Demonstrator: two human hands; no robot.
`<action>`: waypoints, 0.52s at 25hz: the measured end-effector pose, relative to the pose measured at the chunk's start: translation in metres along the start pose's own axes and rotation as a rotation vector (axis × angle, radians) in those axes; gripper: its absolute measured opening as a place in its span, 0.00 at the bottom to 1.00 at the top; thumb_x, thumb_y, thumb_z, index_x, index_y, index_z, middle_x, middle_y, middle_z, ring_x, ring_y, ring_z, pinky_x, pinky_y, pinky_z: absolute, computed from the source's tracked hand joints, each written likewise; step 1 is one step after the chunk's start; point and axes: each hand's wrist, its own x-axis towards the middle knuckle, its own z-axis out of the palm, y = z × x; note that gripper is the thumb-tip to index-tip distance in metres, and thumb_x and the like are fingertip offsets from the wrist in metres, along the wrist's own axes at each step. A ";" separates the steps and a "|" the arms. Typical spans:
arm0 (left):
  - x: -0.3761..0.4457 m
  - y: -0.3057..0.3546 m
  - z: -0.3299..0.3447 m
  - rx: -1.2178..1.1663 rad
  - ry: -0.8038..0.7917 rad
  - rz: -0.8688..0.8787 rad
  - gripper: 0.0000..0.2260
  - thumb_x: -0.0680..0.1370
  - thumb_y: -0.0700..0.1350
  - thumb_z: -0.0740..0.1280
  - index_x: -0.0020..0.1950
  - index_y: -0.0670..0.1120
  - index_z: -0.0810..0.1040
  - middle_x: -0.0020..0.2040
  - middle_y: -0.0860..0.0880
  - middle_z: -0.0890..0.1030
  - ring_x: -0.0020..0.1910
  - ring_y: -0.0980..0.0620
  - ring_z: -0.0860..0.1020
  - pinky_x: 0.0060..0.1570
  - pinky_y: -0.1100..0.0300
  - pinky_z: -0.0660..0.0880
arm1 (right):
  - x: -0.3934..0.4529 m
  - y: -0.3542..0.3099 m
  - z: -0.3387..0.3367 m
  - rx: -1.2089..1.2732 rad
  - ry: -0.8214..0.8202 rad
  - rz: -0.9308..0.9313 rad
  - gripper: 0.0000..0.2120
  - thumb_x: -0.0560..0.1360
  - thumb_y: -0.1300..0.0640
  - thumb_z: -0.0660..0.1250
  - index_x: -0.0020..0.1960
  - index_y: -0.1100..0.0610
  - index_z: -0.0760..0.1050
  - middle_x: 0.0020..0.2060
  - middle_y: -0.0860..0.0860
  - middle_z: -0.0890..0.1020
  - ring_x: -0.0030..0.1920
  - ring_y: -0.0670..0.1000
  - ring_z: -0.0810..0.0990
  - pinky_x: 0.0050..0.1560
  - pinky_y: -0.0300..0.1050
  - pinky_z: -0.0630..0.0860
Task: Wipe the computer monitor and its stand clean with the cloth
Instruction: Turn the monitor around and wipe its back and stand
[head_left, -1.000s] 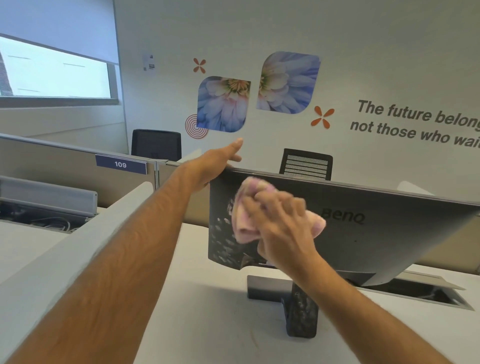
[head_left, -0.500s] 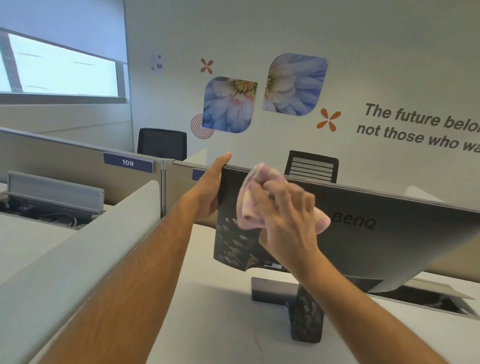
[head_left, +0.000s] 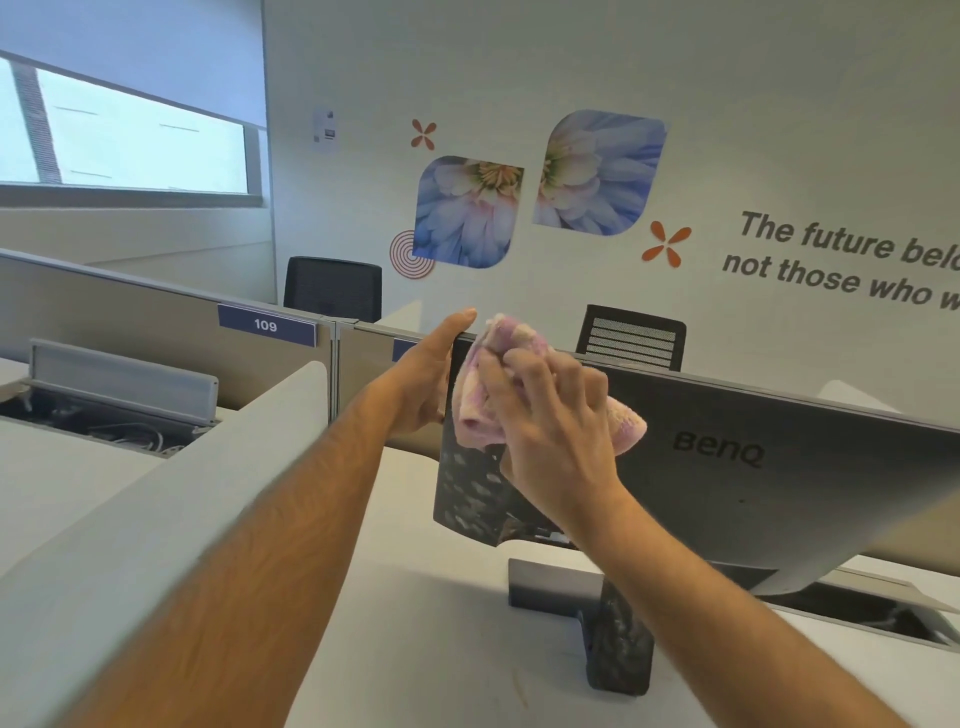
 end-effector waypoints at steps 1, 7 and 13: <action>0.000 0.000 0.000 -0.009 0.004 0.002 0.40 0.69 0.75 0.65 0.72 0.50 0.73 0.65 0.40 0.80 0.64 0.38 0.78 0.68 0.39 0.70 | 0.001 -0.003 0.003 -0.037 -0.015 -0.030 0.23 0.75 0.54 0.57 0.68 0.57 0.76 0.59 0.56 0.78 0.59 0.59 0.71 0.53 0.56 0.67; -0.001 0.001 -0.001 -0.006 0.037 0.009 0.37 0.73 0.73 0.62 0.69 0.45 0.74 0.65 0.43 0.80 0.60 0.46 0.81 0.63 0.48 0.75 | -0.019 -0.020 0.005 -0.082 -0.221 -0.290 0.19 0.77 0.52 0.61 0.66 0.56 0.75 0.55 0.54 0.77 0.53 0.57 0.74 0.49 0.54 0.73; -0.012 0.008 -0.001 0.046 0.060 -0.035 0.39 0.73 0.73 0.62 0.68 0.42 0.76 0.62 0.41 0.81 0.57 0.43 0.82 0.59 0.48 0.77 | -0.005 -0.024 0.015 -0.159 -0.103 -0.221 0.18 0.80 0.52 0.53 0.65 0.55 0.75 0.55 0.53 0.76 0.57 0.57 0.72 0.53 0.55 0.70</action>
